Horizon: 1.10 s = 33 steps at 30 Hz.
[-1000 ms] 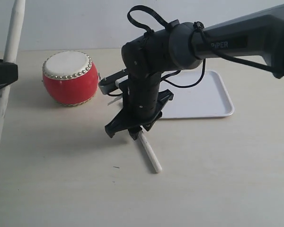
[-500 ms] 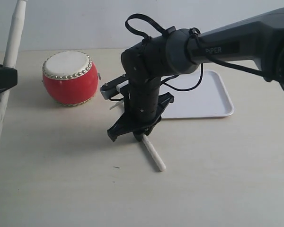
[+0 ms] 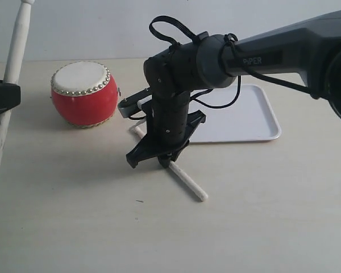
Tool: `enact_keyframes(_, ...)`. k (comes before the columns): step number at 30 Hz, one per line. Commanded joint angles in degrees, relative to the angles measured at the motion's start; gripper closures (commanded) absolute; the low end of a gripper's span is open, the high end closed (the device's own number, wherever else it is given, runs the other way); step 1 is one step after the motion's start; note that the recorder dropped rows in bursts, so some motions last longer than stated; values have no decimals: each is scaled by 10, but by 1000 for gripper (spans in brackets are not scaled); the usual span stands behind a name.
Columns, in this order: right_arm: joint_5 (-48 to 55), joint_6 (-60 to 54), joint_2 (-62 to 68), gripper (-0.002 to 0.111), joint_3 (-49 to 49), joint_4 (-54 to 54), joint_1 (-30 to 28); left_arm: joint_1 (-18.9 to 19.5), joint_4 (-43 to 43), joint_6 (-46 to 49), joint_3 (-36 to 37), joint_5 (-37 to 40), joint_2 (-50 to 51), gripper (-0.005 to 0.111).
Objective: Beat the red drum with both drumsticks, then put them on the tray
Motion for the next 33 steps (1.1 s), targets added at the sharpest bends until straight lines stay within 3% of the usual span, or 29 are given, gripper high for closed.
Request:
enact_keyframes(1,4,-20,26,108,12,1,1,2,1,-6,2,-2,-3,107)
enact_keyframes(11,33,-112,-103,108,12,71,1,2,6,-6,-37,13,25,107)
enact_keyframes(13,26,-120,-164,108,12,62,1,2,63,-6,-95,68,59,107)
enact_keyframes(17,-1,-119,-252,108,12,-24,1,2,225,-6,-217,258,145,107)
enact_keyframes(21,-22,-119,-276,108,12,-132,1,2,346,-15,-228,336,228,107)
enact_keyframes(27,-42,-145,-256,108,13,-218,1,2,439,-53,-228,290,324,107)
enact_keyframes(33,-152,-233,-197,108,13,-253,10,26,608,-67,-228,285,402,107)
